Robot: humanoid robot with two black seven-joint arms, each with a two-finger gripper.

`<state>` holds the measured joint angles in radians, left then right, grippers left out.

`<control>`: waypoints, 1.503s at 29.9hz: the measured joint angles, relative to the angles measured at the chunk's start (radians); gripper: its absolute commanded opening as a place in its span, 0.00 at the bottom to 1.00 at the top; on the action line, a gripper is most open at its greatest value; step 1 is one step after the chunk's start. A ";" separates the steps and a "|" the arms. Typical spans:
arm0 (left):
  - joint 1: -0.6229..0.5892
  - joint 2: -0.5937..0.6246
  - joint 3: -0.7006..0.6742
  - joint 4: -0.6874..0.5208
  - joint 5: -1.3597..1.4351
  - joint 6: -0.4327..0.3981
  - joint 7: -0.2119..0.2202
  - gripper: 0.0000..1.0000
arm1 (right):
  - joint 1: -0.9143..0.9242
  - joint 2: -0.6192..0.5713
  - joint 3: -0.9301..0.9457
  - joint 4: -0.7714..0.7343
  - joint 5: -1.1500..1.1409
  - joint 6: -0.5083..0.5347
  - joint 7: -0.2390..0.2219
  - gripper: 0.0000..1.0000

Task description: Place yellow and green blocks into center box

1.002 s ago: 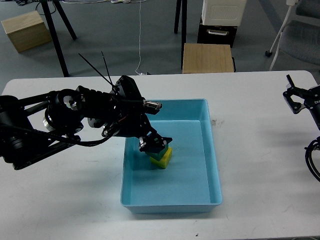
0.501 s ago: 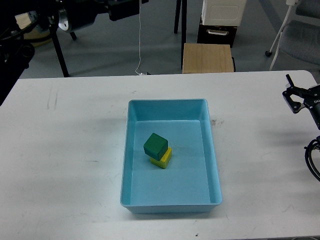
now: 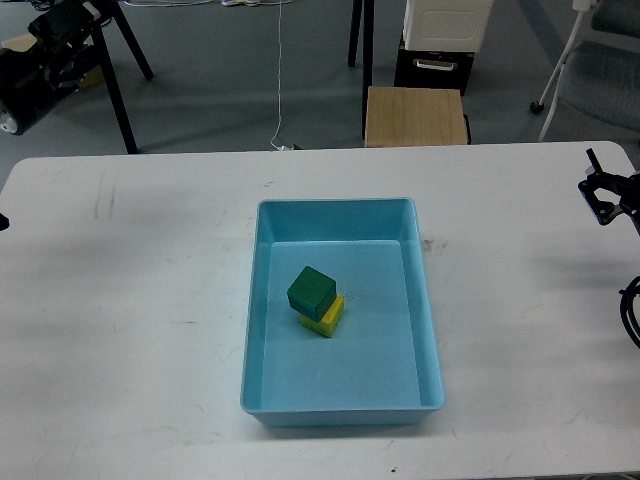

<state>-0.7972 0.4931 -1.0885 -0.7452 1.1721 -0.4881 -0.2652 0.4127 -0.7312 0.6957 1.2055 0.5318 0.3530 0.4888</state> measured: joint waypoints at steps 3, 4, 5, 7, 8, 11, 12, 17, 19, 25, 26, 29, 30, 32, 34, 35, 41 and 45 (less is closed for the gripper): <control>0.049 0.005 0.005 0.021 -0.305 0.030 0.104 1.00 | 0.000 0.011 0.022 0.001 0.019 -0.006 0.000 0.99; 0.066 0.005 0.008 0.024 -0.415 0.049 0.160 1.00 | -0.001 0.020 0.033 0.002 0.035 -0.006 0.000 0.99; 0.083 0.005 0.010 0.025 -0.524 0.072 0.219 1.00 | -0.001 0.033 0.041 0.004 0.063 -0.007 0.000 0.99; 0.116 0.005 0.012 0.024 -0.725 0.126 0.308 1.00 | -0.001 0.058 0.048 0.007 0.146 -0.007 0.000 0.99; 0.133 0.003 0.013 0.022 -0.819 0.158 0.337 1.00 | -0.001 0.068 0.049 0.009 0.200 -0.008 0.000 0.99; 0.171 -0.010 0.007 0.016 -1.015 0.232 0.364 1.00 | 0.008 0.082 0.052 0.013 0.348 -0.021 0.000 0.99; 0.177 -0.019 0.003 0.015 -1.058 0.250 0.365 1.00 | 0.010 0.086 0.053 0.012 0.385 -0.033 0.000 0.99; 0.194 -0.053 -0.034 0.014 -1.189 0.291 0.356 1.00 | 0.017 0.149 0.100 -0.002 0.443 -0.059 -0.020 0.99; 0.205 -0.069 -0.050 0.014 -1.235 0.295 0.355 1.00 | 0.017 0.187 0.137 -0.016 0.448 -0.062 -0.063 0.99; 0.243 -0.166 -0.152 0.017 -1.320 0.305 0.361 1.00 | 0.026 0.282 0.216 -0.069 0.440 -0.081 -0.187 0.99; 0.253 -0.186 -0.177 0.018 -1.323 0.308 0.361 1.00 | 0.031 0.304 0.217 -0.092 0.436 -0.089 -0.199 0.99; 0.282 -0.237 -0.256 0.021 -1.328 0.323 0.362 1.00 | 0.044 0.377 0.222 -0.173 0.410 -0.104 -0.214 0.99; 0.290 -0.253 -0.280 0.021 -1.328 0.332 0.362 1.00 | 0.048 0.399 0.225 -0.199 0.401 -0.106 -0.217 0.99; 0.297 -0.284 -0.308 0.021 -1.328 0.357 0.363 1.00 | 0.052 0.425 0.228 -0.230 0.389 -0.107 -0.221 0.99; 0.302 -0.306 -0.318 0.019 -1.329 0.384 0.363 1.00 | 0.053 0.438 0.224 -0.239 0.380 -0.102 -0.222 0.99; 0.304 -0.313 -0.321 0.018 -1.329 0.393 0.364 1.00 | 0.053 0.440 0.222 -0.239 0.373 -0.099 -0.222 0.99; 0.308 -0.328 -0.368 0.016 -1.333 0.405 0.356 1.00 | 0.053 0.443 0.227 -0.234 0.356 -0.095 -0.223 0.99; 0.308 -0.333 -0.408 0.015 -1.352 0.405 0.352 1.00 | 0.053 0.442 0.224 -0.228 0.348 -0.091 -0.224 0.99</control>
<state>-0.4894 0.1600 -1.4966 -0.7303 -0.1797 -0.0836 0.0864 0.4662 -0.2895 0.9201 0.9779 0.8800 0.2623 0.2653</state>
